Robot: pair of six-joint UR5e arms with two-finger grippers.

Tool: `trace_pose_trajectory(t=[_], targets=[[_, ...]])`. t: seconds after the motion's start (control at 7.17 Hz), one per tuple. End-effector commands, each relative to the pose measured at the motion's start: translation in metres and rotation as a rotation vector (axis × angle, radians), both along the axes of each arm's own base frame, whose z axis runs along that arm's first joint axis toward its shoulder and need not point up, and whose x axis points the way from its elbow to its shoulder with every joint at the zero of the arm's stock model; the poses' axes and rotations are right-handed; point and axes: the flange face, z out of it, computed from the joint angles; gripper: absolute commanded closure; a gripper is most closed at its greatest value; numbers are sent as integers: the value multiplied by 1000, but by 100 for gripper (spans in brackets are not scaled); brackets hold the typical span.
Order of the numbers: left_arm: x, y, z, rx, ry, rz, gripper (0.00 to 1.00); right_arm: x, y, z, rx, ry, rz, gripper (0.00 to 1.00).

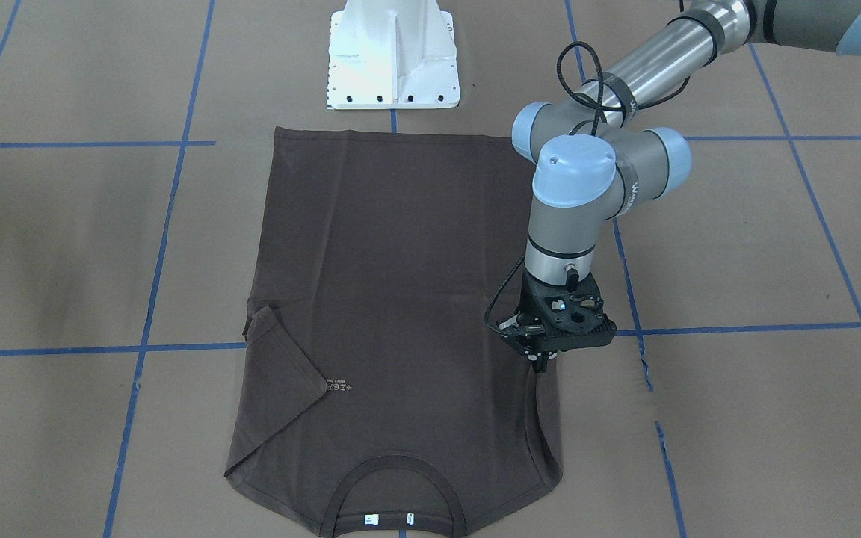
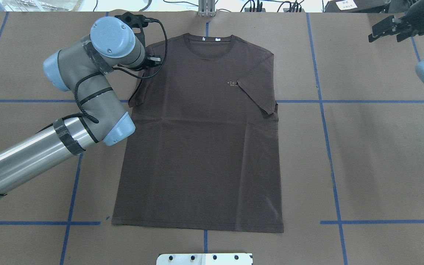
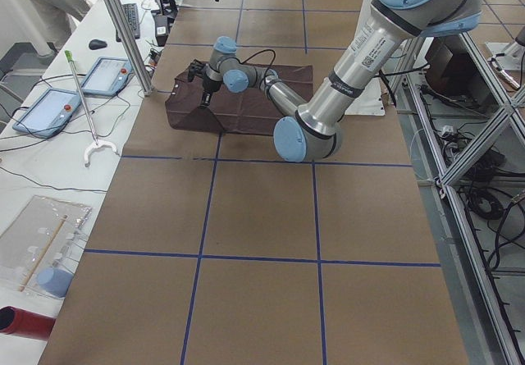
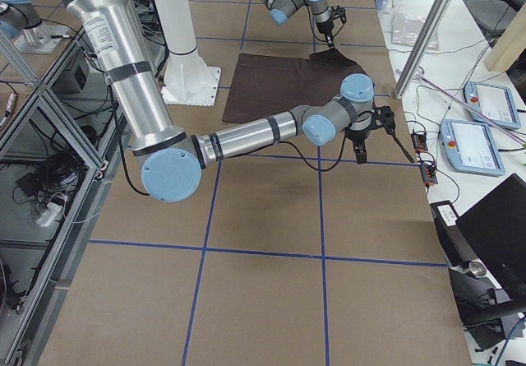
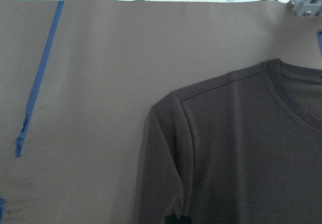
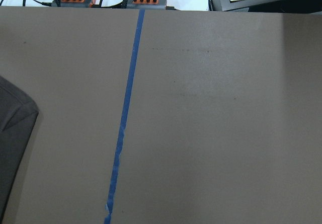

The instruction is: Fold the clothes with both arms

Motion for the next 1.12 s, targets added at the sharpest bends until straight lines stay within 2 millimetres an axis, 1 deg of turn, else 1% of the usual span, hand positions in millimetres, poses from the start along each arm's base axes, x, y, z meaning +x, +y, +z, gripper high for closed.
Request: trace_pose_trajectory(t=[0.0,0.14,0.28,0.42,0.56,0.7,0.84,0.98], targets=[[17,-4,-2,-21,-12,-1,100,-1,0,1,-3,0,0,0],[20,-5,0,-27,-19,1,100,-2,-1,-1,-3,-1,-1,0],[21,-6,-3,-3,-30,28,8,-4,-2,-5,1,-5,1,0],[13,0,-20,86,-38,100,0,-11,1,-17,-5,-23,6,0],[3,12,-42,126,-5,140,0,-40,16,-43,-46,-64,25,0],[-12,29,-33,127,23,163,0,-67,44,-77,-87,-120,66,0],[-33,53,-37,159,61,175,0,-111,83,-109,-143,-172,101,0],[-45,71,-39,162,103,210,0,-156,133,-133,-170,-200,145,0]])
